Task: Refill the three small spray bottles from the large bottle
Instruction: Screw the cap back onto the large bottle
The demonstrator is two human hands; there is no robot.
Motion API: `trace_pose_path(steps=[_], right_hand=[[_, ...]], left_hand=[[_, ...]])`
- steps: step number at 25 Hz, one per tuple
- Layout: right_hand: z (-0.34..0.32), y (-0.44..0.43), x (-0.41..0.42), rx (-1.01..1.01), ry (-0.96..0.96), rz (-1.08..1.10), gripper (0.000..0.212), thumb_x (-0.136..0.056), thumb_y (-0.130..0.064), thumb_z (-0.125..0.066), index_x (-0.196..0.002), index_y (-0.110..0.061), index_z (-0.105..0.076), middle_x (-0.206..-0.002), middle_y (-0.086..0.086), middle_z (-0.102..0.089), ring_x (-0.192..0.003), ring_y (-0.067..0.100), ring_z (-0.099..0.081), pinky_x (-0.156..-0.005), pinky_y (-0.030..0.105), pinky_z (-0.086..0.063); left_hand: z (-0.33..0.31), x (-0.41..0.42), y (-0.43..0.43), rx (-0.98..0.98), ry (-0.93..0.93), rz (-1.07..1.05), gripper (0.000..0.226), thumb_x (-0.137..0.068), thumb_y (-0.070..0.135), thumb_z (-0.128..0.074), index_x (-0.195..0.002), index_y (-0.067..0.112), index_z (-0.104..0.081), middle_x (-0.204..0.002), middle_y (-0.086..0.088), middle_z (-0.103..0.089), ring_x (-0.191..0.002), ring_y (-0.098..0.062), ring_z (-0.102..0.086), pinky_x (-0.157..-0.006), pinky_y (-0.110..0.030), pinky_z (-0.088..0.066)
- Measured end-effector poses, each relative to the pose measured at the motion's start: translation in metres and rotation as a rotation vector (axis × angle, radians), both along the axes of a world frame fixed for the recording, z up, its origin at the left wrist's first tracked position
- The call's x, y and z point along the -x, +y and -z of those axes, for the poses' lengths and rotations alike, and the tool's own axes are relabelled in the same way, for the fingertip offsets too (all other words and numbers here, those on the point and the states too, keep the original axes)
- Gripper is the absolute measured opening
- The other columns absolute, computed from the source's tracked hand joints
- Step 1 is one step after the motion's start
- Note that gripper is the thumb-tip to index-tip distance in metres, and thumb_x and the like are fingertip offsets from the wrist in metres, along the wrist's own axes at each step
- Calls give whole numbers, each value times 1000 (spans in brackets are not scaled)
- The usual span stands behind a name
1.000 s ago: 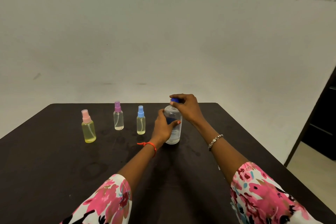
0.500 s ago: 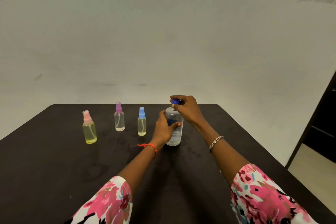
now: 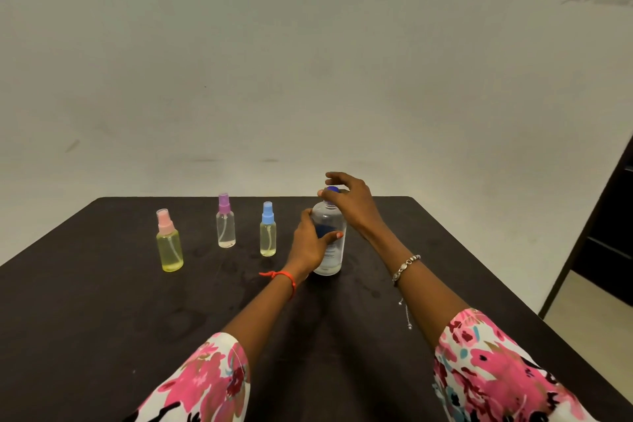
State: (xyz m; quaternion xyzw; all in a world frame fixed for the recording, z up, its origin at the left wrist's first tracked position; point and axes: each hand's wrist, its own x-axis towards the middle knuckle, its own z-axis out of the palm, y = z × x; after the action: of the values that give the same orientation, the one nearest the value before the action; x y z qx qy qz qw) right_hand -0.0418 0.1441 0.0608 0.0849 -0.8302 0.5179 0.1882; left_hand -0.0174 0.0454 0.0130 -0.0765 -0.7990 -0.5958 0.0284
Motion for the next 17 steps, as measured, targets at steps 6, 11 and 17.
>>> trace_pose_path(steps=[6, 11, 17], right_hand=[[3, 3, -2, 50, 28, 56, 32, -73, -8, -74, -102, -2, -65, -104, 15, -66, -91, 21, -61, -85, 30, -53], [-1, 2, -1, -36, -10, 51, 40, -73, -21, -76, -106, -3, -60, -94, 5, -59, -84, 16, -56, -65, 13, -45], [0, 12, -1, 102, -23, -14, 25, -77, -10, -69, -101, -3, -67, -105, 15, -67, -94, 22, -63, -72, 15, -50]], left_hand=[[-1, -1, 0, -4, -15, 2, 65, -83, 17, -63, -136, 12, -26, -141, -13, -41, -130, -28, -41, -107, -39, -34], [-2, -1, 1, 12, -16, -7, 66, -83, 17, -63, -136, 11, -25, -143, -12, -39, -131, -28, -39, -107, -38, -34], [-2, -2, 0, -19, -16, 13, 65, -82, 14, -64, -135, 10, -27, -141, -13, -41, -131, -28, -40, -107, -39, -35]])
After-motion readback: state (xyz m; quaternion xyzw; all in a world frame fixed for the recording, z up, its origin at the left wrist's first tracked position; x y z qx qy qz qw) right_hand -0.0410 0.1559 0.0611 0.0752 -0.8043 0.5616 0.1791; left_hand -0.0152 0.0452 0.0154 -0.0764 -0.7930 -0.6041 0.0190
